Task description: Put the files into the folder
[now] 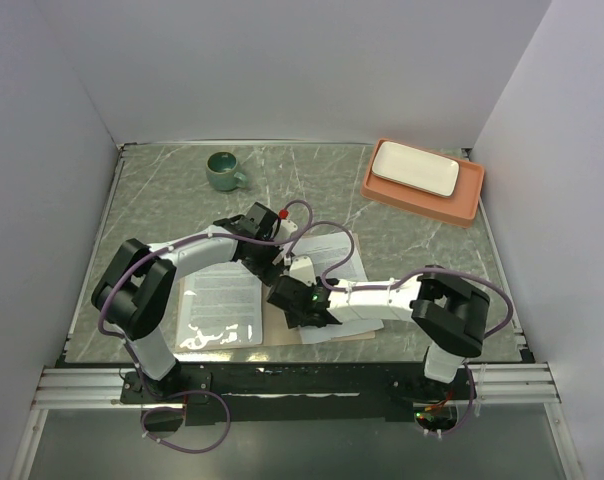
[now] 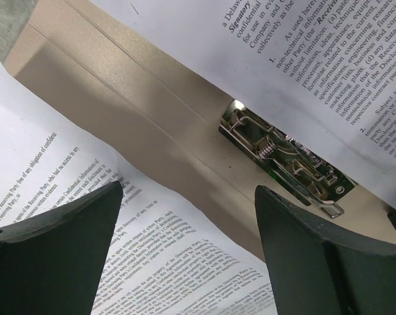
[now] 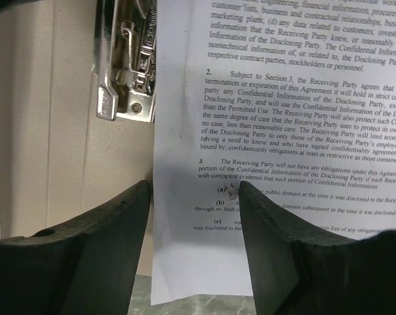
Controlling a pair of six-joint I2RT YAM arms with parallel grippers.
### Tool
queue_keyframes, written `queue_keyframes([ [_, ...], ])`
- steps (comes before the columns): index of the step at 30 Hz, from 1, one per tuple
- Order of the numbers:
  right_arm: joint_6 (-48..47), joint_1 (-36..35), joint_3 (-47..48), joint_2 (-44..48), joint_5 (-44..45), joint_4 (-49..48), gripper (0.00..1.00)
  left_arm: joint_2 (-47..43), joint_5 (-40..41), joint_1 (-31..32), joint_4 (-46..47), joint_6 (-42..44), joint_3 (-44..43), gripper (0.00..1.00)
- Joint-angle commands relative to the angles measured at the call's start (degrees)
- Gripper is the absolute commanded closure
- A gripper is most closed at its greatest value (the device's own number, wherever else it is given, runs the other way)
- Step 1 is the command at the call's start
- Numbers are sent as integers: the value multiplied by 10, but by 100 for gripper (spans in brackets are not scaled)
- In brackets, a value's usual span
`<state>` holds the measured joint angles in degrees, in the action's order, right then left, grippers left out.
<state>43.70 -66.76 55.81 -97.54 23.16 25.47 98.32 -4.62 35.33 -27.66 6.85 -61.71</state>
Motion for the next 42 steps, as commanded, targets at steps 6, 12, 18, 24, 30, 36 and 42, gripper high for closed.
queue_keyframes([
  [6,60,23,-33,24,18,31,41,-31,6,-4,1,14,-2,11],
  [12,73,44,-34,33,6,13,43,-27,4,-11,6,18,2,12],
  [18,70,57,-1,16,1,19,44,-25,4,-11,5,21,-4,12],
  [24,57,58,-1,57,-21,-5,36,-29,3,-20,0,26,-14,12],
  [30,46,93,-19,144,-131,-80,44,-33,-12,-39,-26,26,-66,12],
  [36,-16,101,16,109,-167,-108,47,-58,-29,-57,-57,18,-112,11],
  [42,-59,107,92,12,-162,-68,44,-94,-58,-85,-89,16,-131,11],
])
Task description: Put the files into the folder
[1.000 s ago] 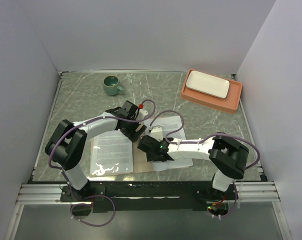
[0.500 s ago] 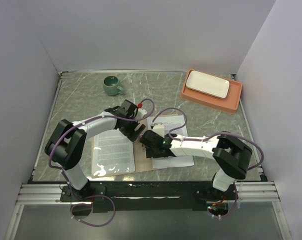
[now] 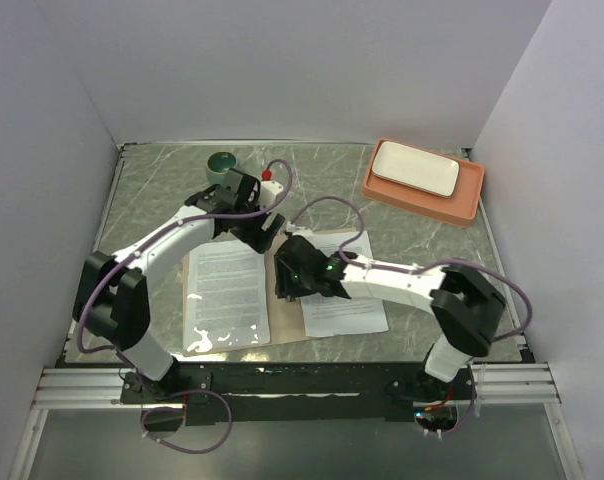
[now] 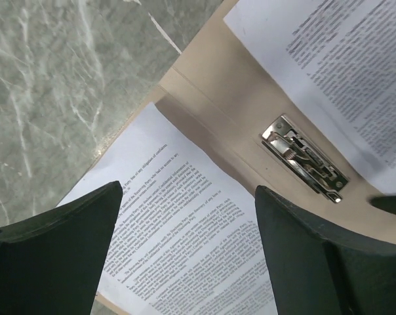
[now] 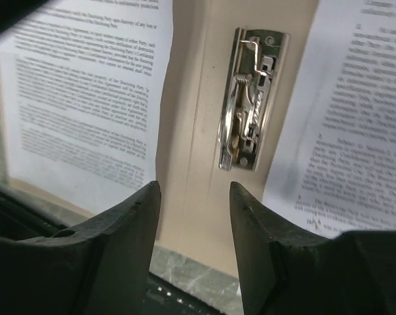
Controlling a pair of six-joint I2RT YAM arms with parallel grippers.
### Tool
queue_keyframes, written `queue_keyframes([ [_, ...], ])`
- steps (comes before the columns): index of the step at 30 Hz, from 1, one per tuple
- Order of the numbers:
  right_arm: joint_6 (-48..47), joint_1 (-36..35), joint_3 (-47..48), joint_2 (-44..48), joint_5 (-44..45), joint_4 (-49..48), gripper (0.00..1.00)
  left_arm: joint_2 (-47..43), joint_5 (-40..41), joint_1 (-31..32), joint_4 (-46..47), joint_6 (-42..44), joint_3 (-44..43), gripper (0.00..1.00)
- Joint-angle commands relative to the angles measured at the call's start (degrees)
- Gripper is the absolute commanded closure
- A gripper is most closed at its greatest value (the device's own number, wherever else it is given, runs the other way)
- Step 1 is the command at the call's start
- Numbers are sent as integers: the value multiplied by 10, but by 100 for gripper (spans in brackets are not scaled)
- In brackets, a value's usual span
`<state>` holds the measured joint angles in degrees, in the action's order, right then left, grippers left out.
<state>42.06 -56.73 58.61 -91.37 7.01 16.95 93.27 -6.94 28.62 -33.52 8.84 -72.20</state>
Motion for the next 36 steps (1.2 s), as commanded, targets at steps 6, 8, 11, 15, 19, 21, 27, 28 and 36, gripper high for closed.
queue_keyframes([
  [6,-61,18,141,-118,37,80,40,-94,-62,-64,-59,9,-32,10],
  [8,-61,25,157,-137,46,103,40,-104,-69,-75,-66,15,-31,10],
  [11,-59,31,186,-161,48,136,41,-121,-77,-88,-75,19,-29,9],
  [15,-52,31,222,-192,45,169,42,-141,-83,-95,-80,20,-22,9],
  [19,-44,32,244,-220,42,201,43,-155,-84,-100,-84,22,-18,9],
  [21,-41,32,244,-221,42,208,44,-159,-87,-102,-87,25,-20,9],
  [27,-31,32,239,-220,28,219,45,-165,-91,-108,-88,30,-18,9],
  [28,-28,32,240,-220,26,225,45,-165,-90,-109,-88,30,-17,9],
  [36,21,48,229,-234,-15,212,61,-165,-93,-110,-88,30,-22,9],
])
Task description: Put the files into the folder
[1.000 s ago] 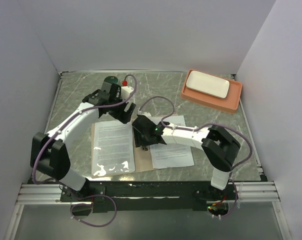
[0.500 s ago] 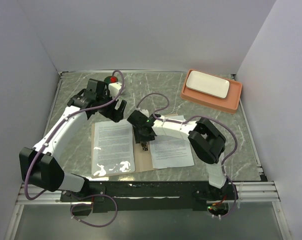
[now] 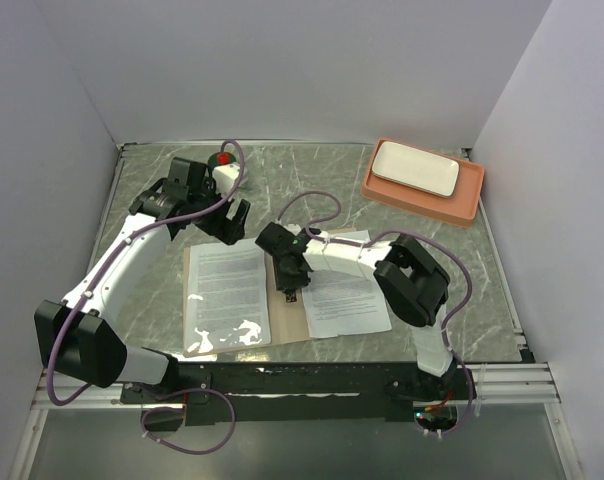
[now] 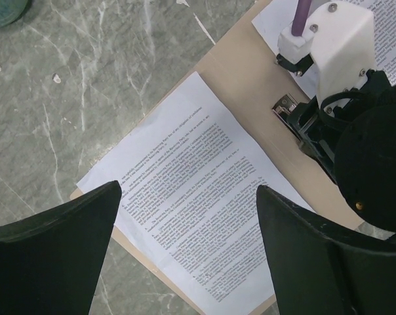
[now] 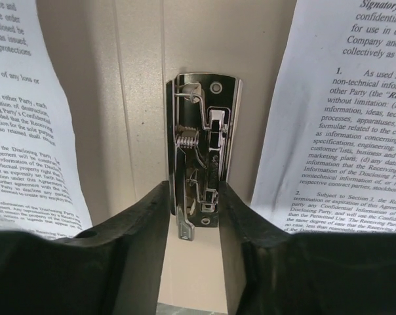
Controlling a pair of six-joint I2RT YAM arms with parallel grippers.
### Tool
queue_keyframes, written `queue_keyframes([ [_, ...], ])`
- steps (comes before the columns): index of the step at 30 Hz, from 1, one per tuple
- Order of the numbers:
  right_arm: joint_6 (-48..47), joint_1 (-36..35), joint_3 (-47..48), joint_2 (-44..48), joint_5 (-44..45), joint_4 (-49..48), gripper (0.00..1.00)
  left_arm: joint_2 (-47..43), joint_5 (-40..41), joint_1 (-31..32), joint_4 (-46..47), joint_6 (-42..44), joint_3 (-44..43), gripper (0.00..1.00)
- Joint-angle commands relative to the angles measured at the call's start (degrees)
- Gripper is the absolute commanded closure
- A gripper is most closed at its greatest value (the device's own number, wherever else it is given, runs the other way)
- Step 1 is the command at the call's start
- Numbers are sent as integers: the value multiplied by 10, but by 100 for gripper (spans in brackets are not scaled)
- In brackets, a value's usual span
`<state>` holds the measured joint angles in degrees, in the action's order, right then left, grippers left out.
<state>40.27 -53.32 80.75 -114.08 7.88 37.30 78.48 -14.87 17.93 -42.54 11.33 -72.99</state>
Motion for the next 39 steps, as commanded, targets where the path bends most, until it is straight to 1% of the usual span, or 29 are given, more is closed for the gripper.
queue_keyframes([
  [1,42,17,5,-8,-30,1,63,-17,-13,-3,1,7,-14,9],
  [3,49,26,4,-11,-32,-2,64,-17,-12,-3,-2,8,-14,9],
  [8,74,53,3,-20,-36,-15,69,-14,-14,-3,1,9,-7,9],
  [10,82,59,5,-25,-41,-21,69,-11,-14,-3,1,9,-7,9],
  [17,86,66,54,-56,-48,-16,69,-11,-12,-3,4,9,0,9],
  [19,87,74,63,-56,-69,-25,71,-10,-8,-3,12,6,7,9],
  [21,77,74,69,-42,-62,-21,70,-4,-7,-3,13,7,9,9],
  [25,61,75,43,6,-59,-49,53,12,-16,-2,-1,-1,-12,9],
  [27,53,75,28,48,-66,-67,42,9,-23,-2,-3,-3,-17,9],
  [28,49,74,4,67,-69,-81,28,3,-25,-1,-4,-3,-22,9],
  [29,43,70,-12,111,-70,-106,20,-2,-23,0,-6,-2,-25,8],
  [30,43,67,-28,135,-67,-118,6,-7,-19,3,-7,0,-27,7],
  [31,41,64,-67,160,-69,-133,1,-21,-9,3,-2,1,-25,6],
  [32,38,60,-98,213,-97,-203,1,-27,-1,3,3,1,-22,1],
  [33,34,60,-137,242,-130,-264,0,-33,11,4,8,-5,-19,4],
  [34,47,61,-222,267,-162,-328,0,-40,27,3,17,-10,-6,4],
  [35,63,69,-257,304,-206,-437,1,-39,33,3,18,-9,3,4],
  [37,95,79,-332,328,-247,-519,0,-25,28,3,5,-2,12,4],
  [39,95,90,-353,338,-293,-550,0,-20,20,3,-14,-3,3,4],
])
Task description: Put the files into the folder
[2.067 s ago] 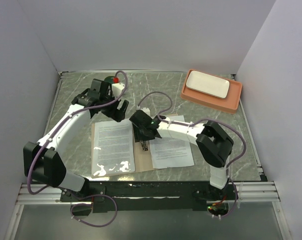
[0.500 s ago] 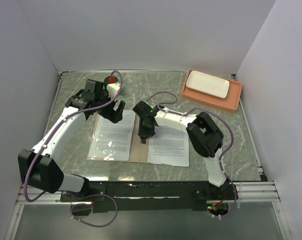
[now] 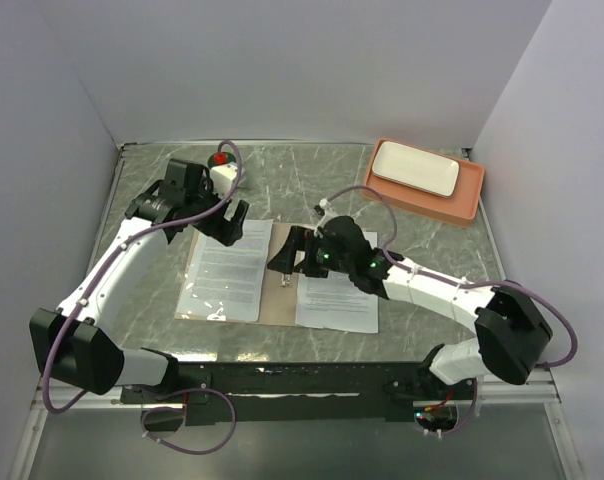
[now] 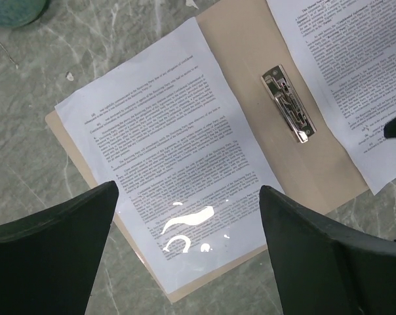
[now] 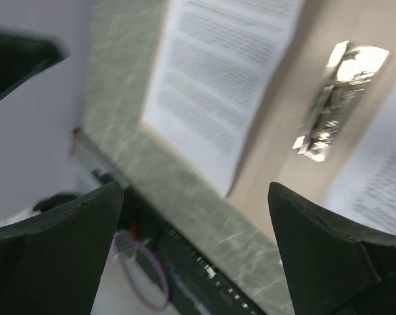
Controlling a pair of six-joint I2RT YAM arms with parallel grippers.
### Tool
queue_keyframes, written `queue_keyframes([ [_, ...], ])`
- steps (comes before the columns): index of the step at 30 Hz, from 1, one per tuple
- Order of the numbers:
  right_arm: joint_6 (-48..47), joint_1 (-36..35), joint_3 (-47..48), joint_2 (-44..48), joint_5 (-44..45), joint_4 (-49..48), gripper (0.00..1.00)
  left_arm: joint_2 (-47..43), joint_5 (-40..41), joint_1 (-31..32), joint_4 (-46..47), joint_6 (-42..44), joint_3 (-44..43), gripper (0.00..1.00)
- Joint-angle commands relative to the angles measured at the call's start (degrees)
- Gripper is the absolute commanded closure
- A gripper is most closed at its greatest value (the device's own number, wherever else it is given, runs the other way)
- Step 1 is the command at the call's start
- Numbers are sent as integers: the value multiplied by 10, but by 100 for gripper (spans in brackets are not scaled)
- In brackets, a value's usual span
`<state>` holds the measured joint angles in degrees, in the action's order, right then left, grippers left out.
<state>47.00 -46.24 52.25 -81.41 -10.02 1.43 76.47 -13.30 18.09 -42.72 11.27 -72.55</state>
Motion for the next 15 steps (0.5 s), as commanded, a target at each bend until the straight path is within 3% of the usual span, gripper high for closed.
queue_keyframes([
  [1,12,19,-70,11,-123,-186,0,-10,2,2,-10,-4,-1,3],
  [2,-2,19,-67,10,-113,-172,1,-18,-5,2,2,-6,0,7],
  [4,-50,-15,-15,19,17,2,0,-37,-3,4,11,-7,7,30],
  [5,-73,-38,9,20,85,62,1,-40,3,6,11,-10,8,63],
  [6,-90,-59,31,18,191,105,0,-38,15,6,6,-12,8,79],
  [7,-103,-94,65,12,235,170,1,-28,21,6,-1,-12,7,93],
  [8,-105,-102,78,9,255,190,0,-20,26,6,-13,-13,3,99],
  [11,-72,-96,79,19,232,195,3,-11,20,6,-40,-5,-1,99],
  [14,4,-43,14,65,122,105,56,-42,4,6,-23,2,16,99],
  [15,24,-33,-38,84,107,76,90,-56,-2,6,-20,6,23,99],
])
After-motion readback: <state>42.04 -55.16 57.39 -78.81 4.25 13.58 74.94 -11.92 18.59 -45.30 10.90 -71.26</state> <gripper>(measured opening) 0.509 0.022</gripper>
